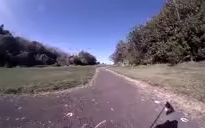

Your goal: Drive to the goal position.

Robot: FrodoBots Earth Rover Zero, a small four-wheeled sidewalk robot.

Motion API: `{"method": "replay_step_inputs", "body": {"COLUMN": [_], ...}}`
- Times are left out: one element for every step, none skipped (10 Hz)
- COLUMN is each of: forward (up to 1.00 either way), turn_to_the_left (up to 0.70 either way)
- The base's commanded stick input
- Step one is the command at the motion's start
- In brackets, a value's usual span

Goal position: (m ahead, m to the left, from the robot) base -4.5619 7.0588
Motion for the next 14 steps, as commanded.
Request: {"method": "replay_step_inputs", "body": {"forward": [0.67,0.67,0.67,0.67,0.67,0.67,0.67,0.67,0.66,0.66,0.66,0.66,0.66,0.66], "turn_to_the_left": [0.34,0.34,0.34,0.34,0.34,0.34,0.34,0.34,0.33,0.33,0.33,0.33,0.33,0.33]}}
